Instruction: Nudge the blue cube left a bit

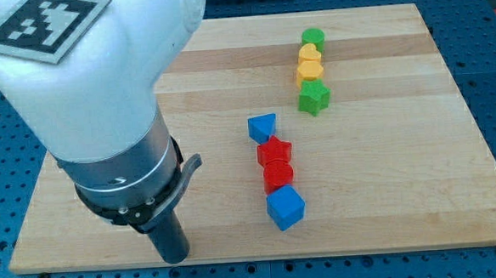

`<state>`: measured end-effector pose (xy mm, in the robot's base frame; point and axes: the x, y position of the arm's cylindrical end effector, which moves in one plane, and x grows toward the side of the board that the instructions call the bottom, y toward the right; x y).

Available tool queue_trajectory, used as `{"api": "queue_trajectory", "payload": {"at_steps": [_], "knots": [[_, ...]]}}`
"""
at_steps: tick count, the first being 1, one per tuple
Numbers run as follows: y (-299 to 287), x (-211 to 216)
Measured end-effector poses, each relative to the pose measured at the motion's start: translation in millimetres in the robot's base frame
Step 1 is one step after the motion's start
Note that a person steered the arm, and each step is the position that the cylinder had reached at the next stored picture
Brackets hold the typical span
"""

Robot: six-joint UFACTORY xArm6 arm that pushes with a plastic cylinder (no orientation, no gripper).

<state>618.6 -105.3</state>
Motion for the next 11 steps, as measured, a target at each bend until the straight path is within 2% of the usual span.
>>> {"api": "queue_trajectory", "payload": {"at_steps": [1,2,3,5,6,7,9,11], "knots": [[7.2,0.4],[50.4,0.1],[55.6,0.3],[182.4,-0.8],[182.4,-0.8],[180.6,-44.7],[174.0,-45.4],[102.4,-39.2]]}}
